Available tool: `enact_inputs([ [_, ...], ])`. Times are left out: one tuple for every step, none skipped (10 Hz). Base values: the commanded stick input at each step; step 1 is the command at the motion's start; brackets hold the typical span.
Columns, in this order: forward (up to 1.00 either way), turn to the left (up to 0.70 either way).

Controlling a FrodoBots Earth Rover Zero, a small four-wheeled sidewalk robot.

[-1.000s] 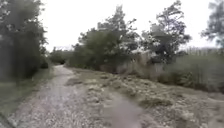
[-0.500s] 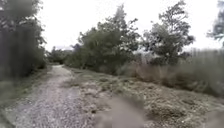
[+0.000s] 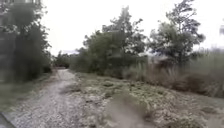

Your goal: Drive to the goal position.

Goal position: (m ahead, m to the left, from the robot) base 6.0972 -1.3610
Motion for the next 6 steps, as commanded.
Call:
enact_inputs([
  [0.50,0.00],
  [0.50,0.00],
  [0.50,0.00],
  [0.50,0.00],
  [0.50,0.00],
  [0.50,0.00],
])
